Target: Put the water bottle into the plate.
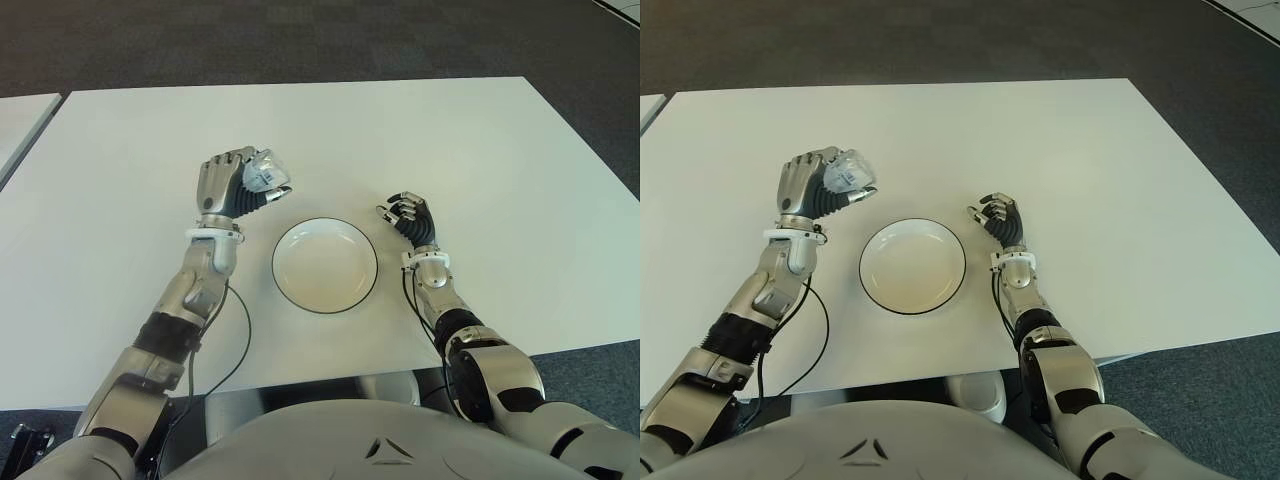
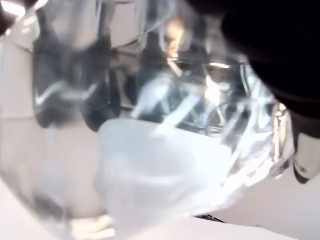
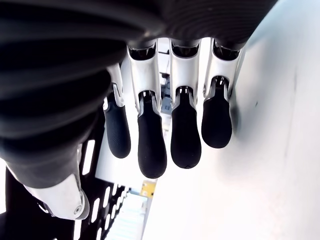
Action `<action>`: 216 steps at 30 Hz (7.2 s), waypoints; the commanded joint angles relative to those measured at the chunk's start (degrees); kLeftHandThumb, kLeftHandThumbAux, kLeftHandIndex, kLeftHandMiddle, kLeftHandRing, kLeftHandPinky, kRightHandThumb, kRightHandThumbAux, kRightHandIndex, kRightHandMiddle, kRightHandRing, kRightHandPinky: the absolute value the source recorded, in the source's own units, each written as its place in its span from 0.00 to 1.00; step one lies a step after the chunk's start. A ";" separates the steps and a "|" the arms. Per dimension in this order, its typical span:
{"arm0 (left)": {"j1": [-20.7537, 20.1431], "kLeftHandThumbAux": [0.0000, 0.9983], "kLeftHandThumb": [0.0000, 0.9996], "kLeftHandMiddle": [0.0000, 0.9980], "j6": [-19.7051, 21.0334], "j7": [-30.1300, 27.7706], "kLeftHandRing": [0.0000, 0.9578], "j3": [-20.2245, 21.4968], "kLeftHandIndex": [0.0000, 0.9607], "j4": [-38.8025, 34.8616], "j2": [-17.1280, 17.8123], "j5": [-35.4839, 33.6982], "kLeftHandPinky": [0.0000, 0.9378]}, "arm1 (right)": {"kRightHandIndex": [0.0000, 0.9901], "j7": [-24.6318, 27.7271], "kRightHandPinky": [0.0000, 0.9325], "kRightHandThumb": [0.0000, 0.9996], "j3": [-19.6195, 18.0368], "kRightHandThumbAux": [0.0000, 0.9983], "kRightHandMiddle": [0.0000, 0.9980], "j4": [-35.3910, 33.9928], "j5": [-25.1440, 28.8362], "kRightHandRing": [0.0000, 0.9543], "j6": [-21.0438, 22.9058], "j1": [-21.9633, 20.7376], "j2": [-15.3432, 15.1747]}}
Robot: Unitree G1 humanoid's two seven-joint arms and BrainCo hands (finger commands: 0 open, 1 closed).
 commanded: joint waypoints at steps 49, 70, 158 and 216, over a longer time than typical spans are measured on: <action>-0.48 0.67 0.85 0.54 -22.33 -15.18 0.87 -23.22 0.41 9.60 -1.91 8.84 0.87 | 0.44 -0.66 0.71 0.71 0.00 0.73 0.66 -0.09 0.20 0.69 3.06 2.30 1.11; -0.11 0.66 0.85 0.59 -23.05 -12.29 0.74 -22.91 0.42 10.40 -0.22 10.60 0.70 | 0.44 0.04 0.70 0.71 0.05 0.73 0.65 0.14 0.16 0.69 1.95 2.46 0.67; 5.24 0.38 0.04 0.00 -7.71 11.65 0.00 -10.15 0.00 6.99 -3.67 12.41 0.00 | 0.44 0.80 0.71 0.71 -0.13 0.73 0.65 0.20 0.27 0.69 1.91 2.11 -0.01; 6.57 0.49 0.00 0.00 -37.60 -10.04 0.00 18.10 0.00 29.54 -10.78 -44.04 0.00 | 0.44 0.15 0.69 0.71 0.22 0.73 0.65 -0.17 -0.13 0.69 2.62 2.02 0.08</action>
